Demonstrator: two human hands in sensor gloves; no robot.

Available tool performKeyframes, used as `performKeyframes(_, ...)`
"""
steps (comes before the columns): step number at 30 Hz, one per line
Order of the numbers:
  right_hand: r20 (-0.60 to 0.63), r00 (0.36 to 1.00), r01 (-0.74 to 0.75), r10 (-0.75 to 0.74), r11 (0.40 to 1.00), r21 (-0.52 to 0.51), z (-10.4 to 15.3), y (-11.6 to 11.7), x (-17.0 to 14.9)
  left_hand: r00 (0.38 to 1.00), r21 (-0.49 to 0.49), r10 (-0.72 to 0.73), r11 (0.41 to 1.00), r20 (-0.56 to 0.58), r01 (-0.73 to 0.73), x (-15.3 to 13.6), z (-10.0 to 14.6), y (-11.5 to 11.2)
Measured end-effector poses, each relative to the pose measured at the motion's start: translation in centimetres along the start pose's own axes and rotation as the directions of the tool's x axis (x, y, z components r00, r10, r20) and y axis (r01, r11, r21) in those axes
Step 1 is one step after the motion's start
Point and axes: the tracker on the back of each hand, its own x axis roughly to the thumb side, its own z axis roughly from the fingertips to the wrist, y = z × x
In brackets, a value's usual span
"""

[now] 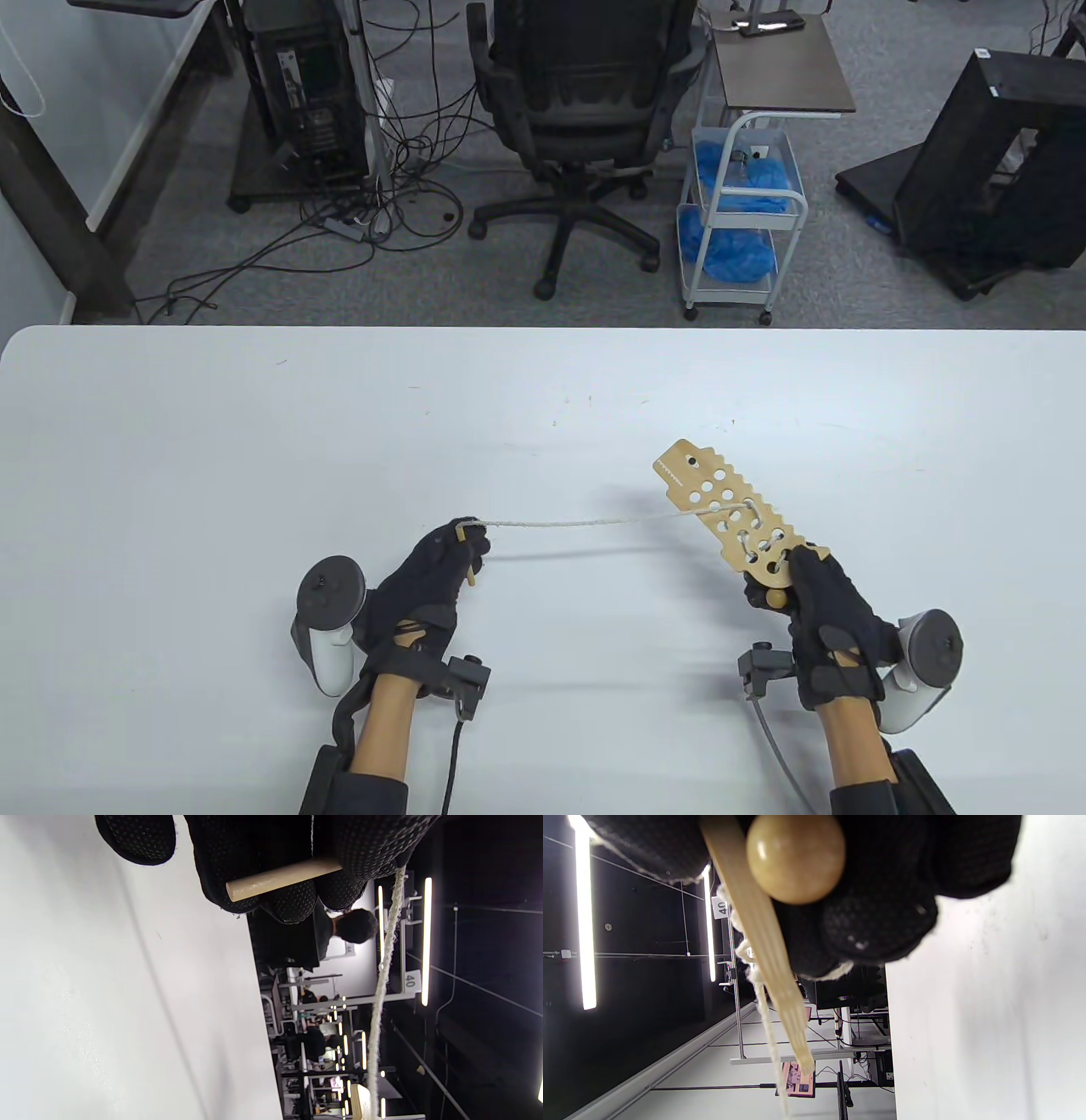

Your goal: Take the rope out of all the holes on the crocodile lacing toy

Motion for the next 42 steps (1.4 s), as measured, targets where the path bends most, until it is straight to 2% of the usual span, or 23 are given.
performKeyframes(17,-0.057,0.989,0.132,-0.136,0.989,-0.074,-0.4,-1.5,-0.7,0.999,0.084,0.021,0.996,0.027,-0.024,0.0,0.2,1.4)
performKeyframes(26,-0.086,0.962,0.247,-0.260,0.960,-0.133,-0.3,-2.3,-1.3,0.997,0.188,0.068,0.980,0.020,-0.071,-0.6,0.6,2.6)
performKeyframes(38,-0.073,0.963,0.243,-0.258,0.955,-0.171,-0.2,-2.8,-1.2,0.996,0.286,0.087,0.955,0.003,-0.084,-0.8,1.2,3.6)
performKeyframes(42,-0.067,0.964,0.243,-0.257,0.955,-0.170,-0.2,-2.8,-1.1,0.997,0.287,0.082,0.955,0.007,-0.081,-0.7,1.2,3.7)
